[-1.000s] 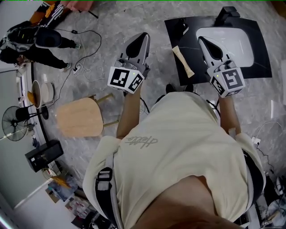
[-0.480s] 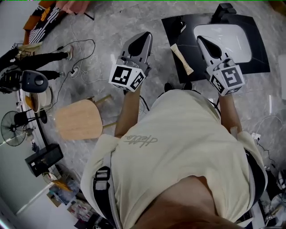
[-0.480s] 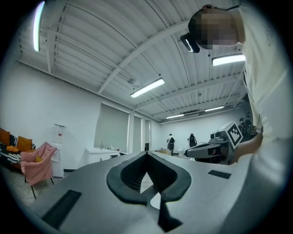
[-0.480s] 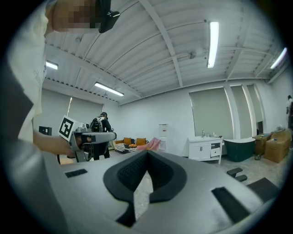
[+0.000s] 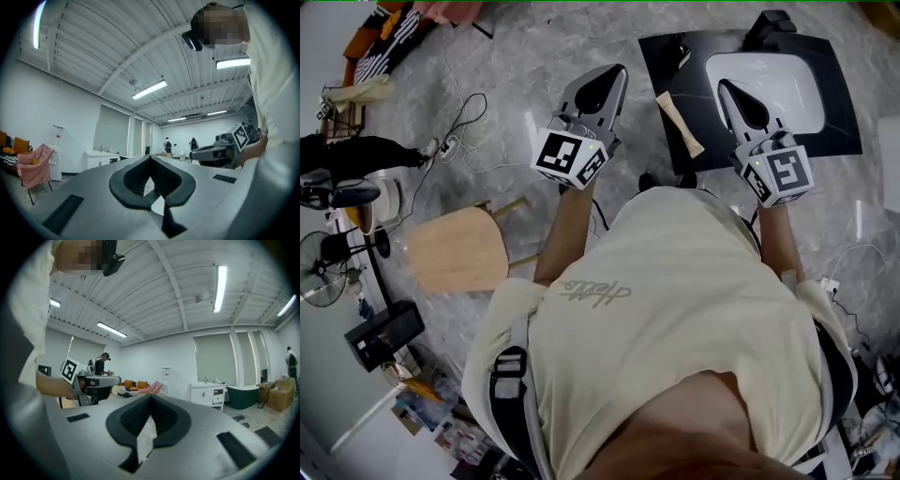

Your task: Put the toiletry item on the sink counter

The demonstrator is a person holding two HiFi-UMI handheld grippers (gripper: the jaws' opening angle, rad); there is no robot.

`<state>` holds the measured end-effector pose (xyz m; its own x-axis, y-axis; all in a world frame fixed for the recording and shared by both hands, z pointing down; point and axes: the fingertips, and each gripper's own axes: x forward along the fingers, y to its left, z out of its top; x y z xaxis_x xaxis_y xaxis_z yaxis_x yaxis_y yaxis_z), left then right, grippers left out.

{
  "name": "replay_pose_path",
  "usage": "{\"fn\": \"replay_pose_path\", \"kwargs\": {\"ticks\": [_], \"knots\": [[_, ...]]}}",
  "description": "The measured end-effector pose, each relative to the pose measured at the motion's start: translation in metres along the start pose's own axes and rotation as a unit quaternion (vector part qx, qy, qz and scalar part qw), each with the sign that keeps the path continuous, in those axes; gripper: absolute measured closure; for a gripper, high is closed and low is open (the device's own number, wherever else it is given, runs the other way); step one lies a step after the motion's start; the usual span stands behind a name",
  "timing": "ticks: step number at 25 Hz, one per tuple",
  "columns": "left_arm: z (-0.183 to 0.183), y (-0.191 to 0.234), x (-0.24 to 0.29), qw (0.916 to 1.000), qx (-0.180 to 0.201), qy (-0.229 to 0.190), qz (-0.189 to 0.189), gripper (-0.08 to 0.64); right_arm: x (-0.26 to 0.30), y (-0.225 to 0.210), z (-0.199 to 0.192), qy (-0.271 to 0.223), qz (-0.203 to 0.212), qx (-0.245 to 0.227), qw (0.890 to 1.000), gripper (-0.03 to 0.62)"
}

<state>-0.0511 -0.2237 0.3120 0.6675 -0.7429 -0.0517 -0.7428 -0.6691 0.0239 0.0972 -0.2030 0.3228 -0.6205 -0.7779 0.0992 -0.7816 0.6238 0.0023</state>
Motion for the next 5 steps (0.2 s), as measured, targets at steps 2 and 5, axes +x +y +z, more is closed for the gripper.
{"fn": "replay_pose_path", "kwargs": {"ticks": [2, 5], "knots": [[0.0001, 0.0008, 0.0018, 1.0, 0.0, 0.0, -0.006, 0.557, 0.0013, 0.0024, 0.002, -0.002, -0.002, -0.004, 1.0, 0.598], [-0.0011, -0.0001, 0.0035, 0.9998, 0.002, 0.003, -0.02, 0.557, 0.0019, 0.0068, 0.0004, -0.003, -0.008, -0.003, 1.0, 0.598]]}}
